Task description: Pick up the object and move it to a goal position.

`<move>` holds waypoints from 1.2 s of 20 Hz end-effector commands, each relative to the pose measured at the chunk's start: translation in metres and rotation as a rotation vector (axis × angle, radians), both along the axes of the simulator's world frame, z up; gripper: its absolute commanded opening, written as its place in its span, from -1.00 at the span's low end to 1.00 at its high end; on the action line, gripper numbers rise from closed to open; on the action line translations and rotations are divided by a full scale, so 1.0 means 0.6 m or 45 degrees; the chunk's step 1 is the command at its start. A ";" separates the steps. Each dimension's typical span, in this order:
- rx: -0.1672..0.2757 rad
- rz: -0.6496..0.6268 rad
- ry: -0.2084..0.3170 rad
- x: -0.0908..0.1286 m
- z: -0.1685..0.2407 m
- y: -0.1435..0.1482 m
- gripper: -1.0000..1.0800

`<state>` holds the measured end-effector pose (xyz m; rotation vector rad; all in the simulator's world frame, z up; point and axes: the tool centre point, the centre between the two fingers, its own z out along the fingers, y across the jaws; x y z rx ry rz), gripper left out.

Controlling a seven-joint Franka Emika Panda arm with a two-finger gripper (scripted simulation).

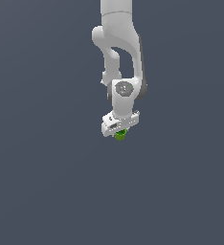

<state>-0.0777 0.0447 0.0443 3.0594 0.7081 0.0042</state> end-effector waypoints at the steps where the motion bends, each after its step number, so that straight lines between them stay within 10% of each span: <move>1: 0.001 0.005 0.004 -0.002 -0.003 0.004 -1.00; 24: 0.001 0.004 0.002 0.050 0.071 0.062 -1.00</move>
